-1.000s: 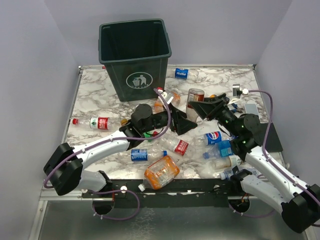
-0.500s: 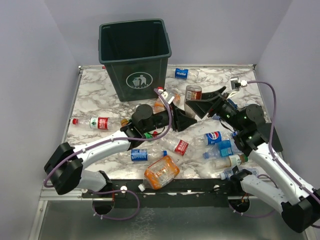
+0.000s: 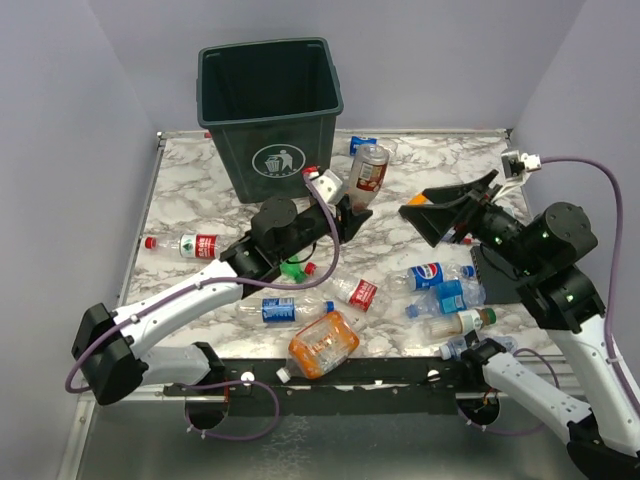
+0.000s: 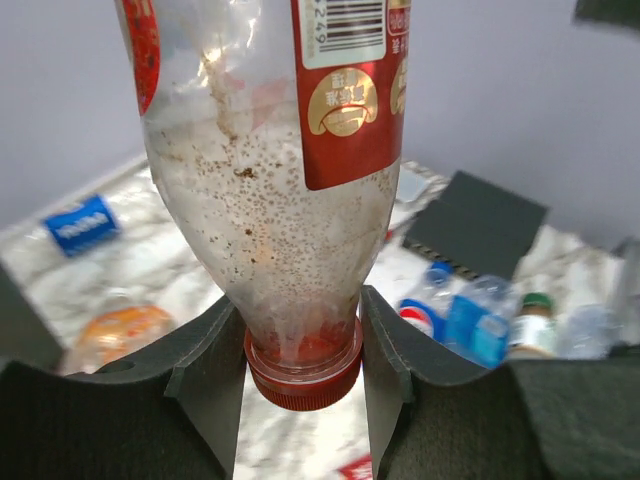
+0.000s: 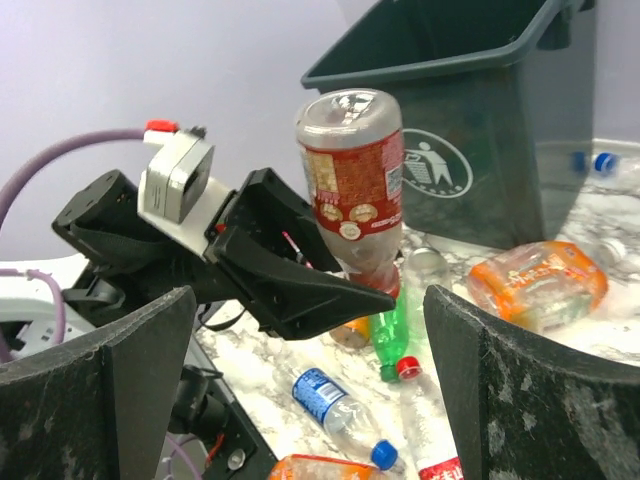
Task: Put the plastic bottles in the bin
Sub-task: Pick up the plastic bottle at the center of the board.
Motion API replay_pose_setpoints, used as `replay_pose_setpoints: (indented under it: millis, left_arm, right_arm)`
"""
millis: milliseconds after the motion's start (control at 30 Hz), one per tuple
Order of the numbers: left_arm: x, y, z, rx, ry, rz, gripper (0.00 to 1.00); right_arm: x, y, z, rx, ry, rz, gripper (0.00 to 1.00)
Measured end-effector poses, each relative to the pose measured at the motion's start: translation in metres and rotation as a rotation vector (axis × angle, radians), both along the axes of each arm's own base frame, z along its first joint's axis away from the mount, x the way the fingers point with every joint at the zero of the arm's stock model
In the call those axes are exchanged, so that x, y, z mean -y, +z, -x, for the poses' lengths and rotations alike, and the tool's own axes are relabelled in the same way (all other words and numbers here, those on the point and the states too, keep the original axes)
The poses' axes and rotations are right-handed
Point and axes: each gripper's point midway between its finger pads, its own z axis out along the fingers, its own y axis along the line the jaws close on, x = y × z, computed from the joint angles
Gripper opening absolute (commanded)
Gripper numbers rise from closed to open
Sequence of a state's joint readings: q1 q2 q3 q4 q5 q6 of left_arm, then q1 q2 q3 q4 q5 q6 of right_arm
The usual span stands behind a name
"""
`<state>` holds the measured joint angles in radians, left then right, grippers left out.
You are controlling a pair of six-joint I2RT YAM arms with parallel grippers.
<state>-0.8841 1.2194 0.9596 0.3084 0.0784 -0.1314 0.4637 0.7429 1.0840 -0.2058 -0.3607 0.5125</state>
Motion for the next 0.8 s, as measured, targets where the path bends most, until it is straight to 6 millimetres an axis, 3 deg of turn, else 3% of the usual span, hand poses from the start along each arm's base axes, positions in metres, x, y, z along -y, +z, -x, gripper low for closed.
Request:
replay_pose_setpoints:
  millis: [133, 233, 400, 500, 667, 800]
  left_arm:
    - [-0.013, -0.002, -0.009, 0.177, 0.045, -0.174, 0.00]
    - [-0.019, -0.024, -0.004, 0.387, 0.031, -0.400, 0.00]
    - [-0.019, -0.081, 0.016, 0.715, -0.068, -0.794, 0.00]
    - [-0.026, -0.097, 0.015, 0.866, -0.092, -0.969, 0.00]
    - [-0.037, -0.090, 0.005, 1.039, -0.054, -1.122, 0.00]
    - [-0.043, -0.077, 0.005, 1.116, -0.021, -1.149, 0.00]
  right_arm:
    - [0.006, 0.010, -0.004, -0.037, -0.042, 0.051, 1.00]
    - [0.003, 0.006, -0.010, -0.087, -0.040, 0.086, 1.00]
    - [-0.005, -0.022, -0.019, -0.212, -0.015, 0.157, 1.00]
    - [-0.010, -0.050, -0.024, -0.300, 0.005, 0.222, 0.99]
    - [-0.018, -0.095, -0.021, -0.410, 0.086, 0.318, 0.99]
    - [-0.025, -0.133, 0.001, -0.485, 0.201, 0.332, 0.98]
